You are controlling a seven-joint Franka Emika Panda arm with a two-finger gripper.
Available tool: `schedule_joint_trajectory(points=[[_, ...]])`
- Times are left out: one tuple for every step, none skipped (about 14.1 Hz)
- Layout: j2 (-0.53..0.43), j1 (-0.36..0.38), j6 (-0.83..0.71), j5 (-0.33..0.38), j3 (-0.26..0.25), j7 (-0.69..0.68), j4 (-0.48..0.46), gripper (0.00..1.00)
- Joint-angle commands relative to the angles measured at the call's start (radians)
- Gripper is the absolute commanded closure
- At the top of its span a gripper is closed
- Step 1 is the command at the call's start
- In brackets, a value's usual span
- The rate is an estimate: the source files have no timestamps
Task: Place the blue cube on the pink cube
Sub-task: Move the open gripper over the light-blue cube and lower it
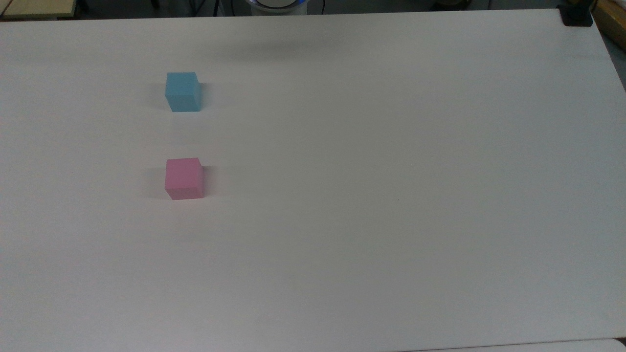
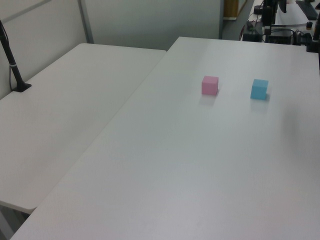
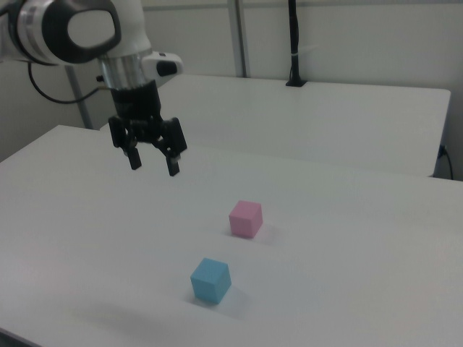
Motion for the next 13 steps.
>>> schedule_joint_trajectory(points=[[-0.059, -0.045, 0.157, -0.016, 0.007, -0.025, -0.166, 0.00], [-0.059, -0.053, 0.228, -0.016, 0.006, -0.028, -0.225, 0.00], [-0.056, -0.064, 0.302, -0.017, 0.003, -0.034, -0.277, 0.00], [-0.052, -0.082, 0.381, -0.017, 0.001, -0.051, -0.331, 0.00], [-0.044, -0.099, 0.460, -0.017, 0.000, -0.103, -0.384, 0.00], [-0.023, -0.118, 0.526, -0.017, 0.000, -0.144, -0.427, 0.00], [0.008, -0.127, 0.569, -0.017, 0.000, -0.154, -0.449, 0.00], [0.052, -0.127, 0.600, -0.017, 0.000, -0.154, -0.458, 0.00], [0.086, -0.128, 0.635, -0.017, 0.000, -0.149, -0.478, 0.00], [0.108, -0.128, 0.682, -0.017, 0.000, -0.139, -0.497, 0.00], [0.126, -0.128, 0.695, -0.017, 0.000, -0.129, -0.497, 0.00], [0.146, -0.128, 0.700, -0.017, 0.000, -0.126, -0.497, 0.00], [0.159, -0.133, 0.706, -0.017, 0.000, -0.126, -0.494, 0.00]])
